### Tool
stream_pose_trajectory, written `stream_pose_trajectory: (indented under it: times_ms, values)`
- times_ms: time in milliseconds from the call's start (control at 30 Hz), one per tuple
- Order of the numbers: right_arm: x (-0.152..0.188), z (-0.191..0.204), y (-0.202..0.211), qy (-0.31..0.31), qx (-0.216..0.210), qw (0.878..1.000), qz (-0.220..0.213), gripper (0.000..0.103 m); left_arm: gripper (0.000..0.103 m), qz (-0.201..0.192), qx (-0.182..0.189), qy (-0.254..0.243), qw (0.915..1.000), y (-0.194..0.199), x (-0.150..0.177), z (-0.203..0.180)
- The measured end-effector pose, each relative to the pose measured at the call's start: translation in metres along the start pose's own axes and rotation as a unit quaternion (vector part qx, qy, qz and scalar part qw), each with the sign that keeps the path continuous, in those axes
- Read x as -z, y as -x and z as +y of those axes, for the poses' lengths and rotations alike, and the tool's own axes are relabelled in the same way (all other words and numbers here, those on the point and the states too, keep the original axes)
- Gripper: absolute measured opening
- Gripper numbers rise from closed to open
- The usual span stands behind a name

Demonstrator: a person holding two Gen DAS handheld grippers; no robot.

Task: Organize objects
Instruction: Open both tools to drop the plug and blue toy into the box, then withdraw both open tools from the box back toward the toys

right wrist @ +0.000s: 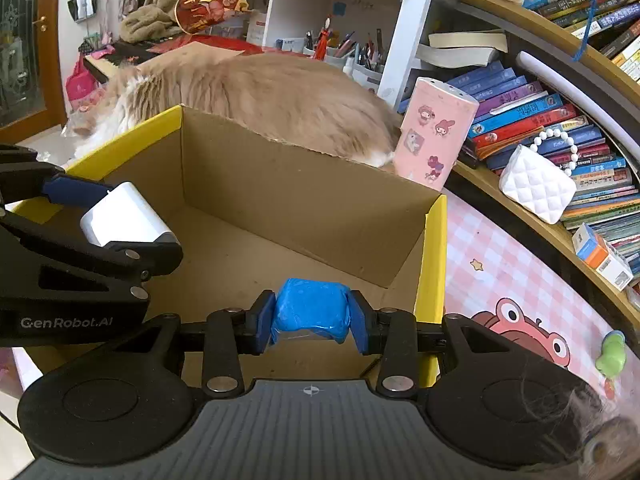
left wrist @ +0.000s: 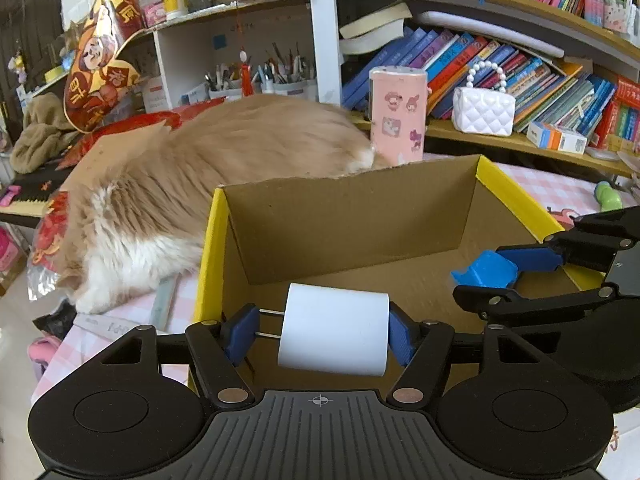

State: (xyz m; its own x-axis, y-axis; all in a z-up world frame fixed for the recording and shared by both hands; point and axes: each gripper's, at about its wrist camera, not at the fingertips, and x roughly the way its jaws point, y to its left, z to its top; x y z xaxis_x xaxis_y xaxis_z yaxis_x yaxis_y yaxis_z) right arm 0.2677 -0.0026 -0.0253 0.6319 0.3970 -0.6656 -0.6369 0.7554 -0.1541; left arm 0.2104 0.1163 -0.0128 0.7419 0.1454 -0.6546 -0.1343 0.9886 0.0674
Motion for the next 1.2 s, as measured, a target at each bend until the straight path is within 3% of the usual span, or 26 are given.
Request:
stream_pose_trajectory:
  times_ms: [200, 700, 967, 1200]
  values:
    - [0.0, -0.007, 0.01, -0.03, -0.009, 0.999, -0.012, 0.043, 0.073, -0.045, -0.005, 0.002, 0.999, 0.025, -0.006, 0.004]
    - [0.003, 0.007, 0.085, -0.095, 0.039, 0.991, -0.091, 0.043, 0.074, -0.088, 0.013, 0.027, 0.9957, 0.087, 0.007, 0.019]
    - [0.021, 0.029, 0.125, -0.132, 0.059, 0.983, -0.11, 0.043, 0.074, -0.091, 0.015, 0.037, 0.995, 0.122, 0.032, 0.032]
    - [0.048, 0.059, 0.148, -0.146, 0.069, 0.982, -0.095, 0.043, 0.074, -0.076, 0.014, 0.042, 0.9961, 0.142, 0.061, 0.041]
